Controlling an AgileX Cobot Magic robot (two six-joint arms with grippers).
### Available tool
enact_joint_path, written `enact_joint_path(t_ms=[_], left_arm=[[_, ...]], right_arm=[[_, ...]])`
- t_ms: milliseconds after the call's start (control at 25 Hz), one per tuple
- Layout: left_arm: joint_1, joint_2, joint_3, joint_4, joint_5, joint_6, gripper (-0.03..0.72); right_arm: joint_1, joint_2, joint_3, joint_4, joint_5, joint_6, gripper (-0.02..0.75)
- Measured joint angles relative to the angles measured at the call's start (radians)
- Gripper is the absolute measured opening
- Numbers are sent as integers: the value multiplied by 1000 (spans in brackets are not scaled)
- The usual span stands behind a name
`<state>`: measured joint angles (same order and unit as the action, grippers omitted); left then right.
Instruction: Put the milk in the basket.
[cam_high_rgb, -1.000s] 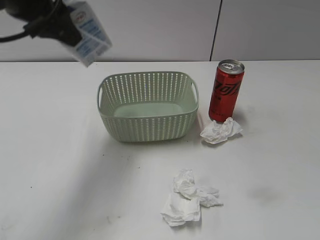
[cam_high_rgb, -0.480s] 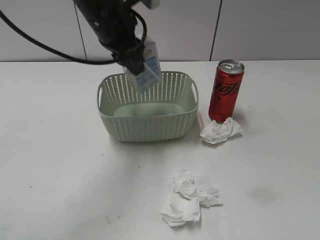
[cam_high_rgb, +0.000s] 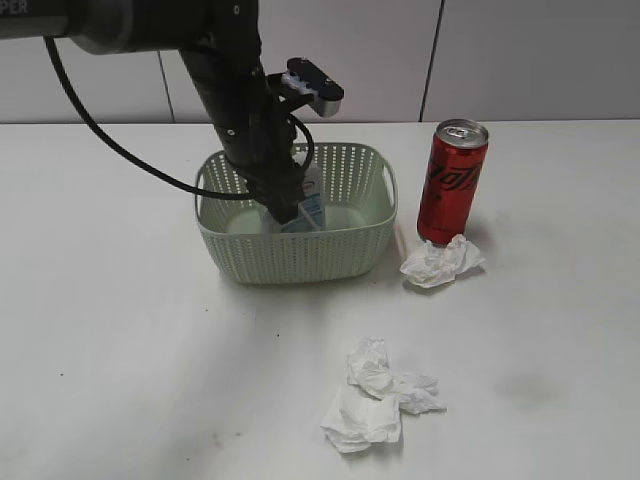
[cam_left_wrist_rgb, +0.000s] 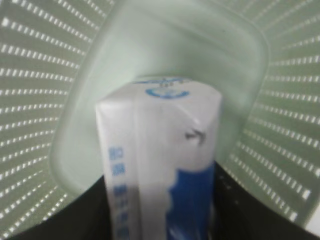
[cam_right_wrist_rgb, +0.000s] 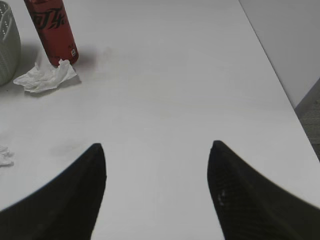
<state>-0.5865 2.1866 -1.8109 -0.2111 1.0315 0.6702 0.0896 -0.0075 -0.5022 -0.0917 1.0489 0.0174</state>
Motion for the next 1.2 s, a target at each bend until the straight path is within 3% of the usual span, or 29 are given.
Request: enact_joint_path(t_ms=[40, 200, 280, 560, 960, 1200], left_arm=[[0, 0, 0, -2, 6, 0, 342], [0, -21, -11, -10, 41, -38, 611], [0, -44, -20, -8, 67, -61, 652], [53, -194, -102, 28, 102, -161, 615], [364, -332, -84, 167, 184, -462, 582], [508, -458, 46, 174, 186, -495, 580]], right_arm=[[0, 0, 0, 0, 0, 0, 500], [0, 0, 0, 0, 0, 0, 500], [0, 0, 0, 0, 0, 0, 500], [0, 0, 0, 0, 0, 0, 500], [0, 0, 0, 0, 0, 0, 500], [0, 0, 0, 0, 0, 0, 500]])
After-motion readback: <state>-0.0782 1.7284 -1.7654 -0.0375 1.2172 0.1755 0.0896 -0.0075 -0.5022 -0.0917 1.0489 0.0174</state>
